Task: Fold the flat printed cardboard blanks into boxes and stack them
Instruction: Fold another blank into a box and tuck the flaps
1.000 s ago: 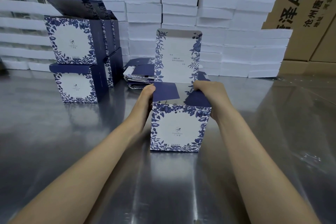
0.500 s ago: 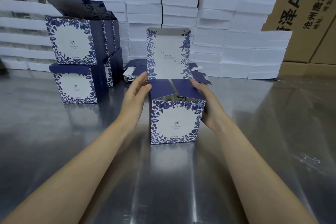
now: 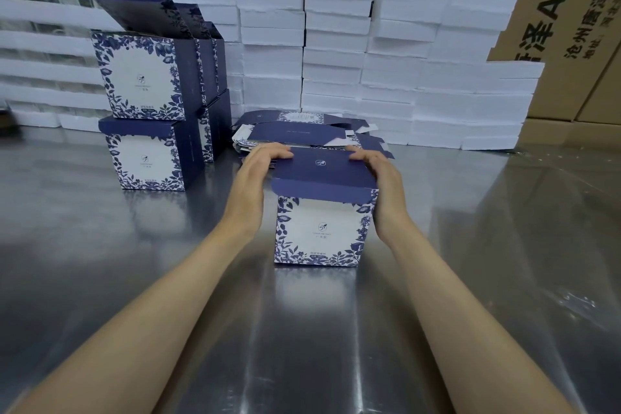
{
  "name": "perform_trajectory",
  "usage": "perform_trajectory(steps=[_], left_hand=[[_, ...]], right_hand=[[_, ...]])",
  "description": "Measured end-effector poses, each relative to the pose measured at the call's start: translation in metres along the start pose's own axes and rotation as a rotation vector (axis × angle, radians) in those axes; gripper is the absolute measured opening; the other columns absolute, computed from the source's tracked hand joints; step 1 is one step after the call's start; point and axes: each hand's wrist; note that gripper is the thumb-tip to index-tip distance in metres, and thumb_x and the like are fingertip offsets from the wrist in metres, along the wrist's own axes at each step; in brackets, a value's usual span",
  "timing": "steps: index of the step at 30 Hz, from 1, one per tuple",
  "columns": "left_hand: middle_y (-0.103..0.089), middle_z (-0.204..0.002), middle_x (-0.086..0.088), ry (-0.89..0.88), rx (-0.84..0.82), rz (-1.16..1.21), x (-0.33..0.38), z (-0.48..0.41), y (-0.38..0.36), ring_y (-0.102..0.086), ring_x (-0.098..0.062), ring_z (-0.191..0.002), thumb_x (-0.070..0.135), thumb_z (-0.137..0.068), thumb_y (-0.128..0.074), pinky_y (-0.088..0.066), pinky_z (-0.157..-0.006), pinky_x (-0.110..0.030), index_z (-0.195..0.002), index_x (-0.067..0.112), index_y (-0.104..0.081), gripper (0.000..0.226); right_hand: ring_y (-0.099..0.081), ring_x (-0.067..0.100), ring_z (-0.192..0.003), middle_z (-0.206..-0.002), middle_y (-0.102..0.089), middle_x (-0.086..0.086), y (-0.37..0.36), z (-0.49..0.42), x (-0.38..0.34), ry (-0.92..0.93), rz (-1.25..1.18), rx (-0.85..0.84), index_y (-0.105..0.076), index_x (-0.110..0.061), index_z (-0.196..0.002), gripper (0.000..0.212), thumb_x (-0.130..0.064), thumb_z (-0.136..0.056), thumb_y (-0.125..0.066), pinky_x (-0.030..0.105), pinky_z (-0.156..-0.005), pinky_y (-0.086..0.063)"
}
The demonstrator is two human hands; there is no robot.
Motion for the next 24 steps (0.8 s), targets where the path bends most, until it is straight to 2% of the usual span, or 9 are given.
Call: perform_trajectory(steps=[2, 4, 7, 10, 12, 14, 18, 21, 24], left_hand=[[-0.057, -0.128, 0.002, -0.012, -0.049, -0.03, -0.002, 0.003, 0.003, -0.047, -0.011, -0.127, 0.044, -0.098, -0.034, -0.03, -0.114, -0.031, -0.111, 0.02, -0.063, 0.04], [-0.051, -0.138, 0.003, -0.049, -0.121, -0.098, -0.003, 0.006, 0.005, -0.041, -0.008, -0.134, 0.072, -0.089, -0.035, -0.027, -0.114, -0.024, -0.126, 0.017, -0.057, 0.07], [-0.04, -0.151, 0.006, -0.033, -0.2, -0.116, -0.005, 0.01, 0.007, -0.03, -0.006, -0.142, 0.082, -0.078, -0.042, -0.023, -0.115, -0.022, -0.141, 0.017, -0.044, 0.09], [-0.041, -0.149, 0.009, -0.002, -0.162, -0.157, -0.006, 0.009, 0.006, -0.036, -0.007, -0.139, 0.067, -0.081, -0.051, -0.03, -0.115, -0.031, -0.142, 0.021, -0.042, 0.077], [-0.052, -0.138, 0.011, 0.004, -0.054, -0.161, -0.002, 0.008, 0.003, -0.046, 0.001, -0.126, 0.059, -0.081, -0.047, -0.036, -0.105, -0.022, -0.136, 0.019, -0.05, 0.068], [-0.06, -0.126, 0.014, 0.018, 0.05, -0.121, 0.003, 0.004, 0.004, -0.052, 0.008, -0.114, 0.06, -0.08, -0.045, -0.037, -0.093, -0.01, -0.126, 0.018, -0.06, 0.064], [-0.065, -0.122, 0.007, 0.024, 0.123, -0.121, 0.012, -0.003, 0.008, -0.057, -0.004, -0.111, 0.056, -0.086, -0.053, -0.041, -0.089, -0.017, -0.114, 0.023, -0.069, 0.046], [-0.068, -0.109, 0.014, -0.036, 0.177, -0.116, 0.019, -0.003, 0.004, -0.061, -0.007, -0.104, 0.036, -0.095, -0.059, -0.045, -0.087, -0.02, -0.105, 0.025, -0.07, 0.018], [-0.068, -0.099, 0.02, -0.078, 0.206, -0.142, 0.022, -0.002, 0.0, -0.061, -0.004, -0.099, 0.029, -0.095, -0.061, -0.044, -0.086, -0.017, -0.1, 0.026, -0.069, 0.01]], right_hand=[[-0.066, 0.007, -0.093, -0.105, -0.073, -0.008, 0.003, -0.003, 0.0, -0.005, 0.009, 0.01, -0.074, -0.019, -0.088, 0.027, -0.01, -0.093, -0.049, 0.013, -0.075, -0.048], [-0.066, 0.006, -0.097, -0.101, -0.073, -0.013, 0.004, -0.003, 0.0, 0.031, 0.066, -0.011, -0.075, -0.024, -0.096, 0.026, -0.017, -0.096, -0.049, 0.016, -0.082, -0.046], [-0.062, 0.002, -0.11, -0.114, -0.07, -0.013, 0.003, 0.001, 0.004, 0.052, 0.054, -0.02, -0.075, -0.029, -0.103, 0.028, -0.037, -0.087, -0.054, 0.013, -0.09, -0.045], [-0.053, 0.003, -0.125, -0.13, -0.063, -0.008, 0.003, 0.001, 0.006, 0.132, 0.045, -0.031, -0.076, -0.026, -0.1, 0.031, -0.042, -0.087, -0.053, 0.024, -0.107, -0.038], [-0.056, 0.006, -0.122, -0.125, -0.066, -0.009, 0.003, 0.0, 0.005, 0.137, 0.001, -0.08, -0.077, -0.025, -0.094, 0.036, -0.051, -0.086, -0.053, 0.03, -0.105, -0.041], [-0.06, 0.013, -0.119, -0.12, -0.069, -0.007, 0.005, -0.001, 0.003, 0.134, -0.035, -0.112, -0.077, -0.025, -0.098, 0.042, -0.057, -0.082, -0.055, 0.033, -0.099, -0.046], [-0.061, 0.016, -0.114, -0.113, -0.07, -0.008, 0.004, 0.0, 0.001, 0.219, 0.038, -0.122, -0.069, -0.019, -0.115, 0.051, -0.053, -0.077, -0.063, 0.034, -0.099, -0.047], [-0.063, 0.013, -0.101, -0.103, -0.073, -0.007, -0.003, 0.003, -0.004, 0.261, 0.042, -0.058, -0.073, -0.019, -0.102, 0.037, -0.044, -0.076, -0.068, 0.03, -0.091, -0.05], [-0.066, 0.011, -0.095, -0.095, -0.074, -0.007, -0.005, 0.005, -0.011, 0.33, 0.022, -0.022, -0.074, -0.018, -0.093, 0.014, -0.026, -0.083, -0.067, 0.028, -0.086, -0.051]])
Point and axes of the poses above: each hand's wrist, its own z-axis away from the middle knuckle, its own y-axis out of the back of the hand, x = y × z
